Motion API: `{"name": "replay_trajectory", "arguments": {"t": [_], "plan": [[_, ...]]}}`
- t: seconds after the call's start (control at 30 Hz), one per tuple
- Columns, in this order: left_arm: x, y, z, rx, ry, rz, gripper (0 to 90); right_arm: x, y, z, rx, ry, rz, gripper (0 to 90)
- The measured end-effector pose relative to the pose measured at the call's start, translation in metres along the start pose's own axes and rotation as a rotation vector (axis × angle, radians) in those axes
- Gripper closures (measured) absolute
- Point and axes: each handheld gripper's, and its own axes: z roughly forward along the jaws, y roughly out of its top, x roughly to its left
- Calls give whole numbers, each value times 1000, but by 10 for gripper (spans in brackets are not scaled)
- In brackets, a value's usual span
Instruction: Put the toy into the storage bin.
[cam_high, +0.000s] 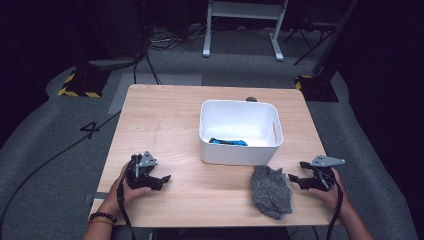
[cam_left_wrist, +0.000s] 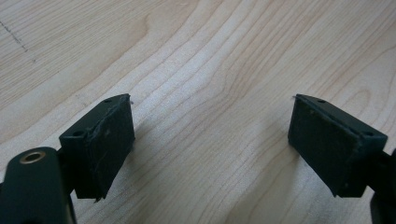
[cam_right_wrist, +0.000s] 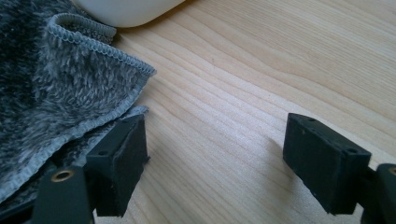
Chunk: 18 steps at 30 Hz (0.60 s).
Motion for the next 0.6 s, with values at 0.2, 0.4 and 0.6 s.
{"name": "replay_trajectory", "arguments": {"t": [0.2,0.4,0.6], "plan": [[0,0,0,-1,0,0,150,0,0,0,0,0,0,219],[1,0,0,2,1,5,149,0,0,0,0,0,0,219],[0,0,0,2,2,0,149,0,0,0,-1,1,0,219]]}}
